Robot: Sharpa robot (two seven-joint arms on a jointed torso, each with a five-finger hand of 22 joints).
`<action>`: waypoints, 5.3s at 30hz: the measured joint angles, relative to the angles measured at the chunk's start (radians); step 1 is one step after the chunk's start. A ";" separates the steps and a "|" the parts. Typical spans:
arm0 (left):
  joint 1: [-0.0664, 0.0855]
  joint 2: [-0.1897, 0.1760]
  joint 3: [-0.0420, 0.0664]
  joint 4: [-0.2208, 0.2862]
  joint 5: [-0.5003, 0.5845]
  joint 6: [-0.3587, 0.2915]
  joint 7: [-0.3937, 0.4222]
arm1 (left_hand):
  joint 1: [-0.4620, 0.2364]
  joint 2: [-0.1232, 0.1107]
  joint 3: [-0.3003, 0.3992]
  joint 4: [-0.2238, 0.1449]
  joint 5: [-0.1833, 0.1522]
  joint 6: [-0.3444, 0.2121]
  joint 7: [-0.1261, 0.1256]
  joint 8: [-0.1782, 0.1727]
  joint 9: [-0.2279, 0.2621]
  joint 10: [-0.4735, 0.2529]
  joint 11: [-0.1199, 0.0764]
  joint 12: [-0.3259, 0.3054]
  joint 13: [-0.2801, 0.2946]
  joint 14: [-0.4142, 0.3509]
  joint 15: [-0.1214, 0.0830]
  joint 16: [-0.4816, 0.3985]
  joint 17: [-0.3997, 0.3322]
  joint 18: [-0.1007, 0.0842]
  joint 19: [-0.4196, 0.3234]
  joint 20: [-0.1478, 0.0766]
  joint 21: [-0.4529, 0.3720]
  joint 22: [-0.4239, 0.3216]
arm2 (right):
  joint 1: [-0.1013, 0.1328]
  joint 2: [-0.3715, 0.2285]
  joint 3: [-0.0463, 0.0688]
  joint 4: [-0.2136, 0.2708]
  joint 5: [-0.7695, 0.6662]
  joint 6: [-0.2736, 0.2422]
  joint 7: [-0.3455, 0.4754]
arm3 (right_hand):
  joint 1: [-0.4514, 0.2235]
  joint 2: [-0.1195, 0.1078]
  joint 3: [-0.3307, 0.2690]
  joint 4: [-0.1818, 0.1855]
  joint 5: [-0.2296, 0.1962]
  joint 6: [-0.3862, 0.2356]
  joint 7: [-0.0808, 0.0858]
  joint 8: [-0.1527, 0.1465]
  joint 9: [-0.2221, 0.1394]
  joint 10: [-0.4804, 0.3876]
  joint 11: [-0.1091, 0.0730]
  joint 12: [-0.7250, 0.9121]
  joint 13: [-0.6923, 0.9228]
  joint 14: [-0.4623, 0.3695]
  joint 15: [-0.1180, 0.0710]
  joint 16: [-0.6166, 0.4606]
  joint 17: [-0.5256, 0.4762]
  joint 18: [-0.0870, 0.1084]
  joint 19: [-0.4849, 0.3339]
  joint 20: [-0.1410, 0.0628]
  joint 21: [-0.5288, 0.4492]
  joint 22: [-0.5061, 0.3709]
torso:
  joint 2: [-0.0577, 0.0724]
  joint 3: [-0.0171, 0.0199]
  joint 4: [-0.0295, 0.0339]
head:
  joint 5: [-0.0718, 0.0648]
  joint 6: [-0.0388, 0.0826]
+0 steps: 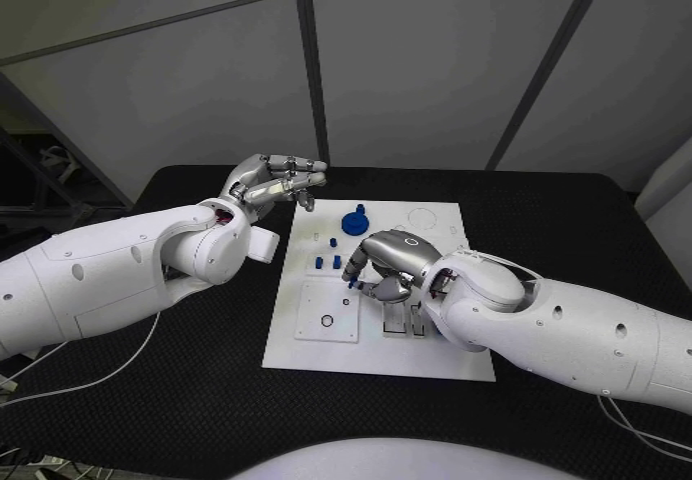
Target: Assemble the parts on the task board
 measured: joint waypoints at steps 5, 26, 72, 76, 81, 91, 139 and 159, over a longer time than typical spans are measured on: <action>0.000 0.002 0.000 0.000 0.001 0.000 0.000 | 0.000 0.000 0.000 0.000 0.000 0.000 0.000 0.000 0.000 0.000 0.000 0.000 0.000 0.000 0.000 0.000 0.000 0.000 0.000 0.000 0.000 0.000 | -0.004 0.014 0.000 -0.011 0.002 0.010 0.001 | 0.000 0.000 0.000 0.000 0.000 0.000 0.000 -0.004 0.000 0.000 0.000 0.000 0.000 0.000 0.000 0.000 0.000 0.000 0.000 0.000 0.000 0.000 | 0.000 0.0002 -0.0001 | 0.007 -0.005; 0.000 0.003 0.000 -0.001 0.003 0.000 0.000 | 0.000 0.000 0.000 0.000 0.000 0.000 0.000 0.000 0.000 0.000 0.000 0.000 0.000 0.000 0.000 0.000 -0.001 0.000 0.000 0.000 0.000 0.000 | -0.008 0.033 -0.019 -0.032 0.001 0.061 0.000 | -0.007 -0.007 0.000 0.000 0.002 0.000 0.000 -0.004 0.001 0.000 0.000 -0.004 0.002 0.000 0.000 0.000 0.000 0.000 0.000 0.000 0.000 0.001 | 0.000 0.0001 -0.0007 | 0.017 -0.015; 0.000 0.004 0.000 -0.005 0.004 0.001 -0.003 | 0.000 0.000 0.000 0.000 0.000 0.000 0.000 0.000 0.000 -0.004 0.004 0.004 0.000 0.000 0.000 -0.004 -0.003 0.000 0.000 0.000 -0.004 0.000 | -0.011 0.034 -0.027 -0.028 -0.023 0.072 -0.008 | -0.076 -0.055 -0.085 0.027 0.022 -0.193 0.061 -0.035 -0.029 -0.259 0.048 -0.021 -0.033 -0.002 0.052 -0.007 -0.060 0.000 -0.102 0.059 -0.088 -0.131 | -0.001 0.0007 -0.0012 | 0.020 -0.016; 0.000 0.004 0.000 -0.008 0.004 0.001 -0.003 | 0.000 0.000 0.000 0.000 0.000 0.000 0.000 0.000 0.000 -0.004 0.004 0.004 0.000 0.000 0.000 -0.004 -0.003 0.000 0.000 0.000 -0.004 0.000 | -0.011 0.007 -0.027 -0.001 -0.022 0.037 -0.003 | -0.076 -0.055 -0.092 0.026 0.026 -0.193 0.061 -0.035 -0.029 -0.259 0.048 -0.009 -0.030 -0.002 0.052 -0.007 -0.057 0.000 -0.102 0.059 -0.088 -0.131 | -0.001 0.0013 -0.0016 | 0.020 -0.014; 0.000 0.004 0.000 -0.011 0.004 0.001 -0.004 | 0.000 0.000 0.000 0.000 0.000 0.000 0.000 0.000 0.000 -0.004 0.004 0.004 0.000 0.000 0.000 -0.004 -0.003 0.000 0.000 0.000 -0.004 0.000 | -0.011 -0.051 -0.025 0.053 -0.015 -0.011 0.004 | -0.076 -0.055 -0.097 0.026 0.026 -0.193 0.061 -0.035 -0.029 -0.259 0.048 0.006 -0.028 -0.002 0.052 -0.007 -0.060 0.000 -0.102 0.059 -0.089 -0.132 | -0.001 0.0017 -0.0023 | 0.020 -0.012; 0.000 0.002 0.000 -0.015 0.004 0.001 -0.004 | 0.000 0.000 0.000 0.000 0.000 0.000 0.000 0.000 0.000 -0.004 0.004 0.004 0.000 0.000 0.000 -0.004 -0.002 0.000 0.000 0.000 -0.004 0.000 | 0.012 -0.164 0.079 0.065 0.012 -0.013 -0.010 | -0.071 -0.049 -0.114 0.031 0.032 -0.200 0.054 -0.035 -0.027 -0.269 0.039 0.024 -0.028 -0.002 0.052 -0.012 -0.079 0.000 -0.111 0.057 -0.103 -0.150 | -0.002 0.0002 -0.0026 | 0.005 0.001; 0.000 0.007 0.000 -0.024 0.004 0.006 -0.006 | 0.000 0.000 0.000 0.000 0.000 0.000 0.000 0.000 0.000 -0.004 0.004 0.004 0.000 -0.003 0.003 -0.004 -0.004 0.000 -0.004 0.004 -0.004 -0.001 | 0.043 -0.151 0.094 -0.030 -0.021 0.270 -0.063 | -0.033 -0.012 -0.171 0.079 0.011 -0.110 0.018 -0.011 -0.015 -0.149 -0.004 0.149 -0.032 -0.002 0.023 -0.022 -0.092 0.016 -0.075 0.025 -0.105 -0.132 | -0.001 0.0001 -0.0001 | -0.005 0.005; 0.000 0.005 0.000 -0.024 0.005 0.007 -0.008 | 0.000 0.000 0.000 0.000 0.000 0.000 0.000 0.000 0.000 -0.004 0.004 0.010 0.000 -0.003 0.003 -0.004 -0.003 0.000 -0.004 0.004 -0.004 -0.001 | 0.042 -0.139 0.088 -0.047 -0.048 0.299 -0.078 | -0.027 -0.006 -0.142 0.077 0.011 -0.084 0.016 -0.009 -0.015 -0.117 -0.007 0.139 -0.032 0.002 0.019 -0.019 -0.089 0.016 -0.060 0.019 -0.088 -0.114 | -0.001 0.0001 -0.0002 | -0.003 -0.001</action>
